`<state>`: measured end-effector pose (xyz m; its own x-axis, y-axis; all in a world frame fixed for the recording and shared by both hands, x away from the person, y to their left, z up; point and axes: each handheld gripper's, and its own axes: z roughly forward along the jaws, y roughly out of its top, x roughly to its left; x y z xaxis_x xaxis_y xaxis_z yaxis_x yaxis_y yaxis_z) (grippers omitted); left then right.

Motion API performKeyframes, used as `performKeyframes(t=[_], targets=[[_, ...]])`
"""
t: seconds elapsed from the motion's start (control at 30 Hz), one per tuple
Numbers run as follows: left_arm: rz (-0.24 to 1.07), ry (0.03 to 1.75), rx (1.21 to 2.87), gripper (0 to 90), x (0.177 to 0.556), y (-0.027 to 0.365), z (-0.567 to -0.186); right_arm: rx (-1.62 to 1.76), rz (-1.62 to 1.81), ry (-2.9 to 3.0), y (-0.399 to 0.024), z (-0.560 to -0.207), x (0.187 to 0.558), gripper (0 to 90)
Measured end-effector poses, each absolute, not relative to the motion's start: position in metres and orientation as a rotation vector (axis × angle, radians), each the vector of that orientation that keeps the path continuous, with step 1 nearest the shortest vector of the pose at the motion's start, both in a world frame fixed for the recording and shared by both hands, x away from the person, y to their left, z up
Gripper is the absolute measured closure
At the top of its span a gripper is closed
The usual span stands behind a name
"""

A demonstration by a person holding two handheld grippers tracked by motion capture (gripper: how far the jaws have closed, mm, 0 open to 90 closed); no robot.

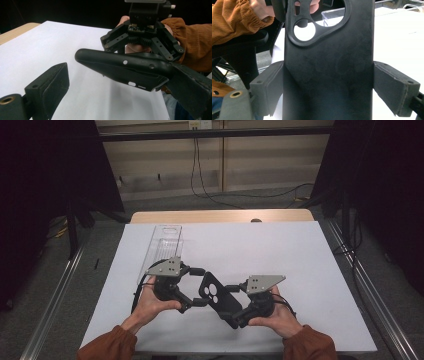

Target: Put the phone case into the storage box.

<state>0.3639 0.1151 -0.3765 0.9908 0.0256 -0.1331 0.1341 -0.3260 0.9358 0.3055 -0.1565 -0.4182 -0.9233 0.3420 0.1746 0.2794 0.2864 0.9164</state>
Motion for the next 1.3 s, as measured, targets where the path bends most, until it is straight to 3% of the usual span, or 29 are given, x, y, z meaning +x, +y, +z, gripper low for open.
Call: performKeyframes(t=[1.3], targets=[[-0.251,0.011,1.884,10.9,0.3635,0.1125,-0.3803,0.515,1.786,2.554,-0.1537,-0.4199,0.3030,14.4]])
